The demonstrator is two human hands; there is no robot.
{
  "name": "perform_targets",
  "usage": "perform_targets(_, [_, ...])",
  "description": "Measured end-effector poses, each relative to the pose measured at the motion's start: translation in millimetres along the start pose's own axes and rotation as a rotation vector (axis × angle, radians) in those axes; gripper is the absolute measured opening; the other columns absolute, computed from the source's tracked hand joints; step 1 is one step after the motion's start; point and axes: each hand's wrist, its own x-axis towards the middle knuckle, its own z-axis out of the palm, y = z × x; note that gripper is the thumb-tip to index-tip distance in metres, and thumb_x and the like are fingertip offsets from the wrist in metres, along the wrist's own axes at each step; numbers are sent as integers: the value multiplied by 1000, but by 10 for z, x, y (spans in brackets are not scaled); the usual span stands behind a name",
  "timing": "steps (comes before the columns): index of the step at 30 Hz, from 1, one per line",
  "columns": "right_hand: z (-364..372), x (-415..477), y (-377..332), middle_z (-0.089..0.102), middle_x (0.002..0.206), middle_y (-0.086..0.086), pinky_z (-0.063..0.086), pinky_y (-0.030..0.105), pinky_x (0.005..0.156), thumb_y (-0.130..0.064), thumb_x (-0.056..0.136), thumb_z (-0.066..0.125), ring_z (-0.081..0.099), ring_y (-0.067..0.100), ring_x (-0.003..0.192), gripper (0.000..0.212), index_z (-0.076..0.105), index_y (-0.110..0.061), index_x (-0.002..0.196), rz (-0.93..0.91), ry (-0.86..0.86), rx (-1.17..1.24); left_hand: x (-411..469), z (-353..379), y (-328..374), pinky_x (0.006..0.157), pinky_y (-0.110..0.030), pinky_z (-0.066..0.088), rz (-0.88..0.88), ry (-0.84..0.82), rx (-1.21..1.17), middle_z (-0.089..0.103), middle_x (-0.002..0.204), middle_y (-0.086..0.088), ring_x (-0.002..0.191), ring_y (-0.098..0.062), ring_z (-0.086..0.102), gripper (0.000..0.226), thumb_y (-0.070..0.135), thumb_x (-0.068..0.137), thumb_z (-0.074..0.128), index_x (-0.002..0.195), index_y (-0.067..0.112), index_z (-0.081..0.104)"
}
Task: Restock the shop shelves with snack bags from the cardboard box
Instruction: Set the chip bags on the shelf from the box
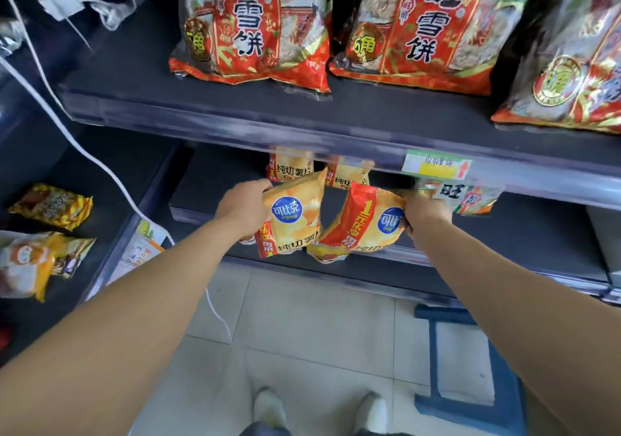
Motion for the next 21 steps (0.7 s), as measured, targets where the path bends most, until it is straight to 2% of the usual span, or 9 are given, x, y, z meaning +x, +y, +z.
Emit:
perform_targets(3, [121,179,62,56,77,6,37,24,43,-35,90,52,46,14,52,29,52,-6,87,-39,25,19,152,144,-44,67,-33,50,37,70,3,67,101,-3,87,-24,63,25,11,83,65,106,18,60])
perform_targets(6, [243,311,97,56,76,7,35,24,39,-39,91,52,45,15,52,35,55,-6,101,-95,54,6,361,278,-118,71,-37,52,68,122,6,68,101,-5,88,-25,63,27,9,81,67,106,17,61])
perform_targets(9, [374,426,108,62,98,12,49,33,61,-34,90,55,55,23,70,34,54,-6,110,-181,81,55,587,367,-182,72,-36,50,90,180,29,68,104,-6,91,-28,62,34,5,79,67,110,18,64])
perform_targets(10, [407,460,114,61,101,11,50,36,70,-32,90,57,56,25,78,36,53,-5,113,-200,95,90,663,385,-196,73,-36,49,100,196,45,68,106,-6,93,-29,62,38,4,78,68,112,19,64])
perform_targets(11, [441,500,124,59,99,10,48,36,72,-31,89,58,55,25,81,39,53,-2,116,-212,108,110,742,401,-213,74,-36,49,113,200,66,68,108,-6,95,-29,61,40,5,77,68,114,19,64])
perform_targets(14, [561,658,132,54,95,10,41,30,67,-29,89,58,52,24,81,43,53,2,119,-255,117,133,985,461,-284,84,-39,48,147,218,134,66,114,-6,103,-29,58,41,8,79,69,117,21,63])
perform_targets(17, [738,862,136,63,102,11,41,30,58,-33,86,61,56,25,79,46,57,0,119,-287,107,181,1234,555,-347,99,-43,35,169,273,240,65,115,-6,116,-30,47,36,12,83,66,117,26,63])
perform_targets(19, [856,995,144,67,103,11,38,26,48,-36,84,62,59,24,76,46,59,-3,116,-302,101,216,1381,644,-399,99,-44,29,172,311,273,63,117,-6,119,-30,42,34,14,86,62,116,28,63])
perform_targets(21, [964,1113,148,67,94,9,46,29,48,-37,83,62,61,22,71,44,61,-4,112,-338,80,284,1503,765,-457,100,-46,28,178,372,296,58,124,-5,121,-31,38,35,15,89,59,121,28,60])
